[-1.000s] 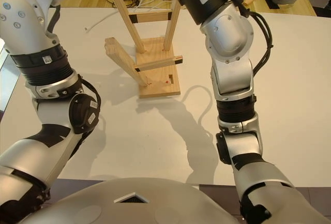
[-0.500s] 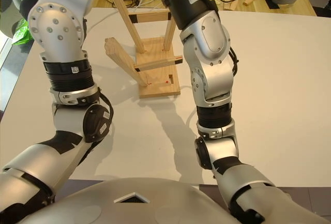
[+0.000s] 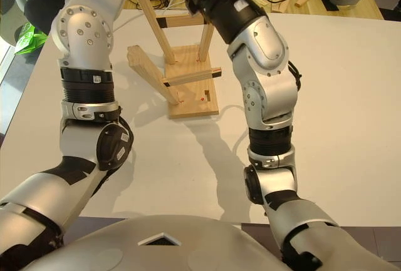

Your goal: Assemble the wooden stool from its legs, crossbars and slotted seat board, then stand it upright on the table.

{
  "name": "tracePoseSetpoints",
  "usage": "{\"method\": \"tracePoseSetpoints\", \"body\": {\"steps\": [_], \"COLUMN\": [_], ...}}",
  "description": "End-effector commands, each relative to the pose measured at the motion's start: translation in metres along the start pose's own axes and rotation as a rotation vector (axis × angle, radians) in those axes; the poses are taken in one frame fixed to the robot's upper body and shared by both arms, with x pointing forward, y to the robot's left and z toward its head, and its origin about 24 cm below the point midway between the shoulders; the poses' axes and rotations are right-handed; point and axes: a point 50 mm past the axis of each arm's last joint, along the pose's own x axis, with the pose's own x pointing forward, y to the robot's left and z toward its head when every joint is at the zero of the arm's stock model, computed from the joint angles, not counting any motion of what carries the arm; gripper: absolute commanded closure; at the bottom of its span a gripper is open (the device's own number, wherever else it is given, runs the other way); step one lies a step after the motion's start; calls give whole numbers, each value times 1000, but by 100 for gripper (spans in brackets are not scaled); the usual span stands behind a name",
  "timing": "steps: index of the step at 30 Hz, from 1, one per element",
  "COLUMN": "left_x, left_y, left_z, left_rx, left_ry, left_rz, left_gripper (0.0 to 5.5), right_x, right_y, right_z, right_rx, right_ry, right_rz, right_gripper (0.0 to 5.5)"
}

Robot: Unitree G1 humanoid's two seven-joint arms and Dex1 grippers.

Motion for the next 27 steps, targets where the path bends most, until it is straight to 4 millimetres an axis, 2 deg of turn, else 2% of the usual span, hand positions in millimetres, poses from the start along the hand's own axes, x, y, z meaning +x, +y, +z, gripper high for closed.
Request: {"method": "tracePoseSetpoints", "body": {"steps": [1,4,5,6,8,12,16,21,26,27], "left_x": [-1,-10,-17,-26,-37,-46,-45,-54,-60,-61], "left_y": [17,32,21,12,-1,-10,-20,-18,-13,-12], "left_z": [21,26,52,68,79,73,56,45,44,43], "left_rx": [80,218,305,409,506,535,465,368,350,342], "left_ry": [-14,36,53,116,205,358,462,578,621,628], "left_rz": [27,28,-23,-99,-182,-344,-501,-642,-669,-673], "left_gripper": [447,447,447,447,447,447,447,447,447,447], "right_x": [-23,-40,-44,-46,-48,-45,-39,-24,-21,-21], "right_y": [-5,-14,-22,-33,-44,-53,-44,-36,-38,-38], "right_z": [-6,4,14,28,44,67,87,109,123,124], "right_rx": [-121,-90,-53,21,108,323,450,419,371,360], "right_ry": [111,141,129,92,47,-7,-57,-113,-143,-141], "right_rz": [106,145,140,124,117,212,376,485,503,504], "right_gripper": [196,146,125,104,76,73,73,73,73,91]}}
